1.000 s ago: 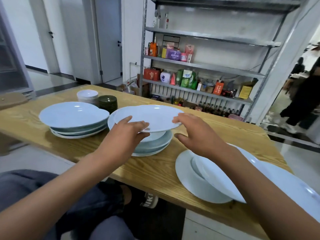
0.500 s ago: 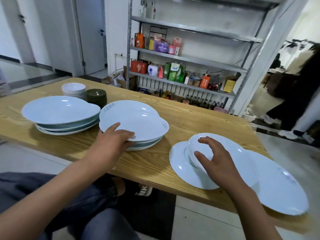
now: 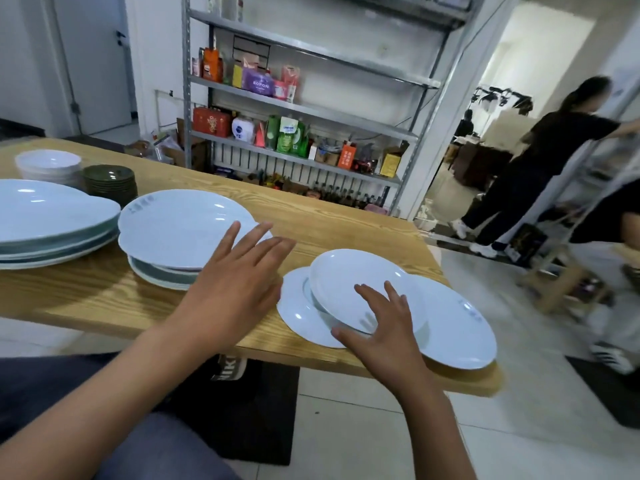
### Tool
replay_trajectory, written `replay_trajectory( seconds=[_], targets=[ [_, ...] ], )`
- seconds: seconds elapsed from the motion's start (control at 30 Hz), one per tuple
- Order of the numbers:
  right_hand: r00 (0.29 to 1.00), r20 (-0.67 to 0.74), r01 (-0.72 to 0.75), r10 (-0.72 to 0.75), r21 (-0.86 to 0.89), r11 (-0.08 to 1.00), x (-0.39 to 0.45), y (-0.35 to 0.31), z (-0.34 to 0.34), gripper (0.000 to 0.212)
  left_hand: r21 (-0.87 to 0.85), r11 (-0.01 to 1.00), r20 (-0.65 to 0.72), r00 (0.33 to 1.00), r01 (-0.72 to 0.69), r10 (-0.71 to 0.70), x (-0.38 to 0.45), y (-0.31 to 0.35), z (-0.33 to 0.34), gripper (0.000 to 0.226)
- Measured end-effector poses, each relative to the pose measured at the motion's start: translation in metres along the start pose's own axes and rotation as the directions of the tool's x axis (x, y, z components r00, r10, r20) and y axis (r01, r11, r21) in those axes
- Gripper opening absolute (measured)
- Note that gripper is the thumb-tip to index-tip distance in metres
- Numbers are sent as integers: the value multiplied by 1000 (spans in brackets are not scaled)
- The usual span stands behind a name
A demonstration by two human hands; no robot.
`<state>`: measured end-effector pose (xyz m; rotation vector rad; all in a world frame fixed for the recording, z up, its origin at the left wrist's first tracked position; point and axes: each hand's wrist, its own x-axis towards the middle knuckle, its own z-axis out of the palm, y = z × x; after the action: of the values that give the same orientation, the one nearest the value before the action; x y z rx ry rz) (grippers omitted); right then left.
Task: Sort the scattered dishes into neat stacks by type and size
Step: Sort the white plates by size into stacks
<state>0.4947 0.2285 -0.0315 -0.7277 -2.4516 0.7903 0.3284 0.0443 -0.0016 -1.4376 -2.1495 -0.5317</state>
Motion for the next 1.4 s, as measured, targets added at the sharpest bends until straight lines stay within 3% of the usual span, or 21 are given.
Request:
replay_trajectory(
  seconds=[0.07,0.17,0.23,0.33,0.47,0.57,0.8,1.07,1.4],
  targets=[
    [999,-5,38,-39,-115,993,-1,7,5,61,-64,998,-17,1000,-7,6,3,12,11,48],
    [998,-60,-19,-1,-320,947,-2,15,14,49,-183,983,-17,1000,1,-5,6,31,30,49],
    [993,-119,-63,23,-344,937,-3,19,20,39,-259,966,-24,999,19,-26,5,39,42,50],
    [978,-207,-79,11,-322,944,-6,26,30,32,-319,947,-16,998,45,-53,1,43,56,51],
    [916,-401,-9,-20,-71,997,-11,35,35,35,-393,918,-20,997,62,-76,-9,36,63,51],
    [878,-476,49,-50,-13,999,-15,34,33,41,-489,866,-20,991,102,-129,-25,29,62,52],
    [790,-593,215,-158,26,976,-3,5,28,37,-453,891,-95,992,33,-85,-21,16,46,55],
    [805,-568,327,-169,189,926,26,-70,25,45,-327,941,-159,977,81,-139,-4,-12,-7,64],
    [741,-479,620,-471,220,753,55,-147,63,41,-161,960,-299,916,229,-268,-29,-63,-55,62]
  ],
)
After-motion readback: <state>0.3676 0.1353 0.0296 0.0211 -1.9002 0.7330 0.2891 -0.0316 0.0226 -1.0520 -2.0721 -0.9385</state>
